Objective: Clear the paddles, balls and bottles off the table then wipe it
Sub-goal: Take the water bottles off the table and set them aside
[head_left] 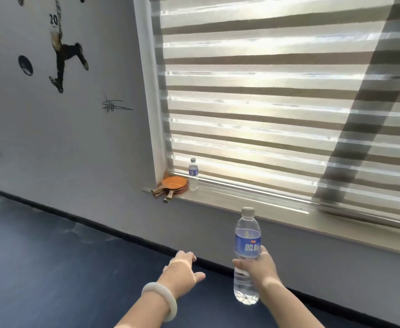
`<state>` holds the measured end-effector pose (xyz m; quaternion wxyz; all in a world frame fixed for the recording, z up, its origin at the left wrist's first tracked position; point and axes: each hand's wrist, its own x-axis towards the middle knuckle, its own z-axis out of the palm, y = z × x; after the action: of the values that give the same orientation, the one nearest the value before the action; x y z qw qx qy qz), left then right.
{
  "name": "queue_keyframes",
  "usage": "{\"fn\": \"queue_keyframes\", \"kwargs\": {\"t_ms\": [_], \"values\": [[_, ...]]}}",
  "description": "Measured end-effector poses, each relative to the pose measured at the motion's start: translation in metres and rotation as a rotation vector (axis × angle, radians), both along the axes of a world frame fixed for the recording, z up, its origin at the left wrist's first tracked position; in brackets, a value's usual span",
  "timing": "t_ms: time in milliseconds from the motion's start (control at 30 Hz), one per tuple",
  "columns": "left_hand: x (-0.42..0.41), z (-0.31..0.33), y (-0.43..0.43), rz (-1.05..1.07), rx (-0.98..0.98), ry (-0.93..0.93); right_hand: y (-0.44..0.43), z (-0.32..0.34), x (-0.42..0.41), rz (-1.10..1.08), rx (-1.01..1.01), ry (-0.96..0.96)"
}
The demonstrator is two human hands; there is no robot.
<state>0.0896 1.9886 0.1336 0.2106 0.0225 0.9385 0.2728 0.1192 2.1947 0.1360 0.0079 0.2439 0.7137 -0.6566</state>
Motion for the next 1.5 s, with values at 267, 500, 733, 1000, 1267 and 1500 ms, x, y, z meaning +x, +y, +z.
{"fn": "queue_keyframes", "kwargs": {"t_ms": [267,500,733,1000,1267,1500], "values": [[-0.178,-0.016,0.002,0.161,-0.003,0.000,0.001,-0.016,-0.219,0.143,0.023,0.000],[-0.283,-0.034,0.000,0.280,0.003,-0.061,-0.006,-0.029,-0.365,0.232,0.035,-0.074],[-0.381,-0.057,-0.022,0.291,0.011,-0.106,-0.029,-0.064,-0.465,0.184,0.062,-0.132],[-0.466,-0.095,-0.047,0.259,0.043,-0.184,-0.039,-0.098,-0.551,0.060,0.178,-0.170],[-0.508,-0.121,-0.033,0.322,0.112,-0.237,-0.042,-0.135,-0.623,0.099,0.295,-0.235],[-0.537,-0.134,-0.023,0.413,0.063,-0.308,-0.036,-0.154,-0.672,0.126,0.243,-0.196]]}}
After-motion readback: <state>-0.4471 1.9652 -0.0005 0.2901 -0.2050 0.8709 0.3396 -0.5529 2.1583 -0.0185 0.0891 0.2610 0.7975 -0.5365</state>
